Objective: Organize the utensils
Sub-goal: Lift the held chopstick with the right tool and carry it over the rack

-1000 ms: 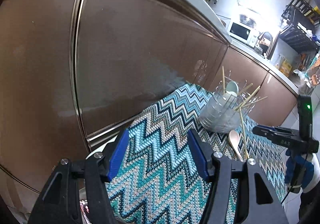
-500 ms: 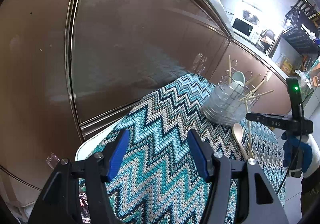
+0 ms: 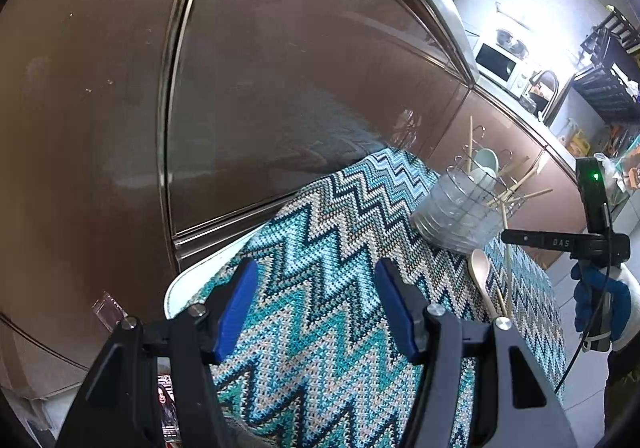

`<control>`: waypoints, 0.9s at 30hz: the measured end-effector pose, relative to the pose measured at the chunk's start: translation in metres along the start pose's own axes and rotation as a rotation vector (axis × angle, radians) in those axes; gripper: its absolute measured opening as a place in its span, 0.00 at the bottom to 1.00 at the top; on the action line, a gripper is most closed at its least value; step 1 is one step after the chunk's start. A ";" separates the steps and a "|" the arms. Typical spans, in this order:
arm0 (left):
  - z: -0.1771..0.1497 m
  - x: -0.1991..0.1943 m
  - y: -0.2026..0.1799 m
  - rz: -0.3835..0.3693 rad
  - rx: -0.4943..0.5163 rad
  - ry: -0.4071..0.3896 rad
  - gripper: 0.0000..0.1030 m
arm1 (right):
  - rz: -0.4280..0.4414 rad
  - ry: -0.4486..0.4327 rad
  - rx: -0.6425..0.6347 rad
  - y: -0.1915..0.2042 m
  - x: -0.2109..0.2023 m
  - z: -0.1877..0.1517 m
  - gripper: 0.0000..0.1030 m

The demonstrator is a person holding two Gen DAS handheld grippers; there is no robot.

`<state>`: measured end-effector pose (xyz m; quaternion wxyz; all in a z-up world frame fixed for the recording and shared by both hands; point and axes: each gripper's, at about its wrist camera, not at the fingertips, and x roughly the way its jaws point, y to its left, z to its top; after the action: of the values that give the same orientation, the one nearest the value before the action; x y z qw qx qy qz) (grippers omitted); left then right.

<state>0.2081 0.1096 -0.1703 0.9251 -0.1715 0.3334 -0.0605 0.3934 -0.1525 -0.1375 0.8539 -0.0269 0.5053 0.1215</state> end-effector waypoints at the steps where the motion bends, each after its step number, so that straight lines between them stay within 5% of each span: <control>1: 0.000 -0.001 0.001 0.002 -0.002 -0.001 0.57 | 0.003 0.006 -0.001 0.001 -0.001 0.000 0.05; 12: -0.001 -0.014 0.009 0.014 -0.025 -0.011 0.57 | 0.063 0.065 0.005 0.002 -0.003 -0.008 0.05; 16: 0.000 -0.019 0.009 0.014 -0.018 -0.017 0.57 | 0.097 0.007 0.001 0.005 -0.025 -0.016 0.05; 21: 0.002 -0.019 0.004 -0.001 -0.015 -0.026 0.57 | 0.100 -0.225 -0.019 0.009 -0.091 -0.005 0.05; 27: 0.001 -0.014 -0.007 -0.017 0.004 -0.015 0.57 | 0.051 -0.645 0.024 0.006 -0.162 0.019 0.05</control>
<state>0.1980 0.1063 -0.1592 0.9274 -0.1728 0.3249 -0.0678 0.3341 -0.1731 0.0137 0.9669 0.0359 0.2107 0.1392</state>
